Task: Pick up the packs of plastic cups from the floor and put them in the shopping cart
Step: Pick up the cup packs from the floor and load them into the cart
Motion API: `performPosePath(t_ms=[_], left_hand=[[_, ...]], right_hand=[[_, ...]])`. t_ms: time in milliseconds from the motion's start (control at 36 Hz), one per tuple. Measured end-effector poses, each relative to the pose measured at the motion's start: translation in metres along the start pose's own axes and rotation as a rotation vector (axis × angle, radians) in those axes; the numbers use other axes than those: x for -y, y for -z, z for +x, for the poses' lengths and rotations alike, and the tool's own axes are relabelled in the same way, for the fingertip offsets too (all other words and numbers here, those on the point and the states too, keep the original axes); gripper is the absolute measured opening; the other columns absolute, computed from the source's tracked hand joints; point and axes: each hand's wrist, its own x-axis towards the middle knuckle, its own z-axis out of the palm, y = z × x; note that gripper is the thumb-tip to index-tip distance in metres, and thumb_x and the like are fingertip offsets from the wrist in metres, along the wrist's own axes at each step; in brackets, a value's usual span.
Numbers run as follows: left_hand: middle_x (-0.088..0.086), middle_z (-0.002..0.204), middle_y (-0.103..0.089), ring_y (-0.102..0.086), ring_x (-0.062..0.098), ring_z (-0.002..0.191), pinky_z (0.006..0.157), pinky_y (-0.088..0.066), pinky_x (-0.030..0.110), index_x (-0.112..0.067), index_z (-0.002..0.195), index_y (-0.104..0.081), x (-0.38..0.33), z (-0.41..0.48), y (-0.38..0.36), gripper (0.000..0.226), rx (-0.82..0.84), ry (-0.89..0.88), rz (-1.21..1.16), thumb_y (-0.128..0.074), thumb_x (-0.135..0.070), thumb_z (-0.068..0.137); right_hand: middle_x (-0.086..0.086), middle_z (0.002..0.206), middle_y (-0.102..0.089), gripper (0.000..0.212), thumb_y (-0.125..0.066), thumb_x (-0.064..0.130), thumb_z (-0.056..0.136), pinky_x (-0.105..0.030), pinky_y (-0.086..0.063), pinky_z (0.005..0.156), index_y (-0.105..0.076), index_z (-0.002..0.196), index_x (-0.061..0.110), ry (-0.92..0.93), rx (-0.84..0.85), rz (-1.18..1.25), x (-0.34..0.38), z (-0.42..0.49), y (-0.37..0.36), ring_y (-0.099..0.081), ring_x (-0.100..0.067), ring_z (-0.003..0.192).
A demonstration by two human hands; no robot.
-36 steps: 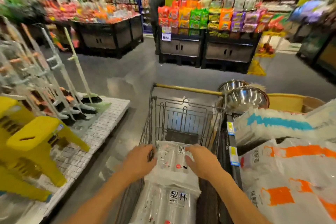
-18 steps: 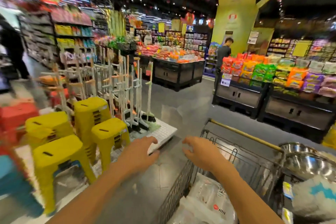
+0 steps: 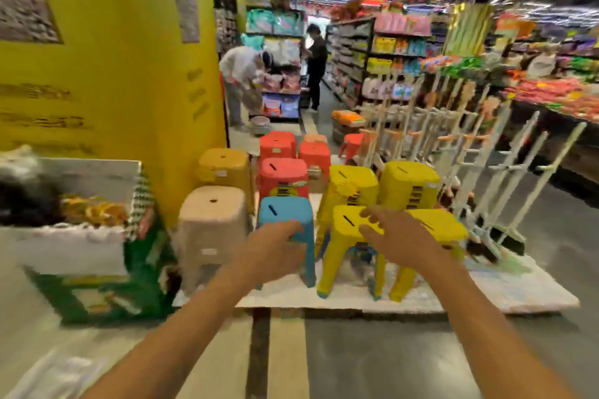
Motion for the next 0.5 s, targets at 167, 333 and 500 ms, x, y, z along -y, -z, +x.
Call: performPosePath(t_ms=[167,333,500], left_hand=[[-0.011,0.112,-0.066,-0.065,0.014,0.095,0.080,-0.057,0.037,-0.031,0.121,-0.059,0.120,-0.059,0.056,0.044,-0.099,0.305,0.026,-0.065,-0.047,0.081],[-0.004,0.115,-0.065,-0.062,0.015,0.098,0.084,-0.055,0.041,-0.027,0.122,-0.058,0.205,-0.130,0.099,0.044,-0.288,0.633,0.046,-0.049,-0.051,0.087],[-0.005,0.127,-0.060,-0.057,0.017,0.117,0.098,-0.045,0.033,-0.023,0.132,-0.056,0.249,-0.190,0.130,0.042,-0.458,0.942,0.067,-0.055,-0.039,0.093]], right_hand=[[-0.006,0.121,-0.066,0.035,-0.054,0.037,0.096,-0.039,-0.048,0.092,-0.057,0.128,0.024,0.294,0.132,-0.012,0.131,0.081,-0.072,-0.060,-0.026,0.110],[-0.005,0.122,-0.064,0.036,-0.053,0.034,0.098,-0.037,-0.049,0.086,-0.056,0.131,0.021,0.623,0.259,0.004,0.259,0.138,-0.123,-0.060,-0.024,0.108],[0.002,0.118,-0.067,0.035,-0.052,0.043,0.096,-0.034,-0.051,0.081,-0.058,0.127,0.027,0.932,0.324,0.041,0.369,0.171,-0.173,-0.062,-0.019,0.103]])
